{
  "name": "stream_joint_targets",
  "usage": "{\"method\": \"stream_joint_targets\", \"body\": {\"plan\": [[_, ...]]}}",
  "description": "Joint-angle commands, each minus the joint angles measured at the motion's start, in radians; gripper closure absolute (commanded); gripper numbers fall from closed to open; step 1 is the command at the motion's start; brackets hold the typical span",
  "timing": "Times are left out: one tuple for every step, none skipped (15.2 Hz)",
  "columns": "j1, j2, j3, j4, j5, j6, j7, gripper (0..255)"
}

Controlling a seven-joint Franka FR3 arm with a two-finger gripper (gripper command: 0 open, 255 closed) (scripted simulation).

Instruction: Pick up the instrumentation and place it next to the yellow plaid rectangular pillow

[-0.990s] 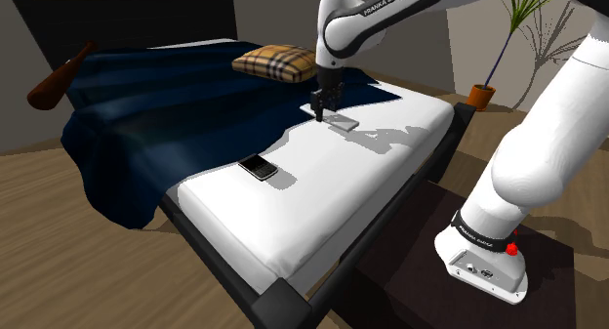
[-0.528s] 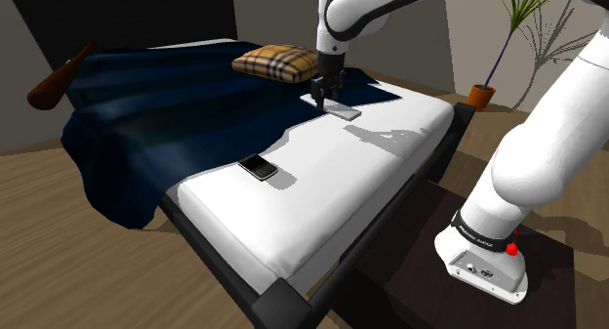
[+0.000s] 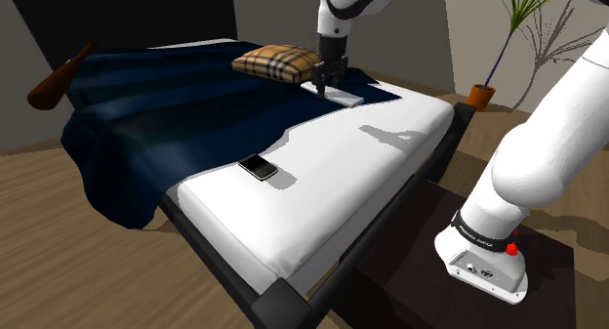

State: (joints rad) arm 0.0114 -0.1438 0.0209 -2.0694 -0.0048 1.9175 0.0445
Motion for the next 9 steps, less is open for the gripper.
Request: {"method": "stream_joint_targets", "body": {"plan": [[0.001,-0.006,0.001,0.021,0.0,-0.027,0.001,255],[0.001,-0.008,0.001,0.032,0.0,-0.04,0.001,255],[0.001,-0.009,0.001,0.044,0.0,-0.053,0.001,255],[0.001,-0.011,0.001,0.056,0.0,-0.067,0.001,255],[0.001,-0.012,0.001,0.068,0.001,-0.08,0.001,255],[0.001,-0.013,0.001,0.081,0.001,-0.094,0.001,255],[0.001,-0.014,0.001,0.093,0.001,-0.107,0.001,255],[0.001,-0.014,0.001,0.106,0.001,-0.12,0.001,255],[0.001,-0.014,0.001,0.12,0.001,-0.134,0.001,255]]}}
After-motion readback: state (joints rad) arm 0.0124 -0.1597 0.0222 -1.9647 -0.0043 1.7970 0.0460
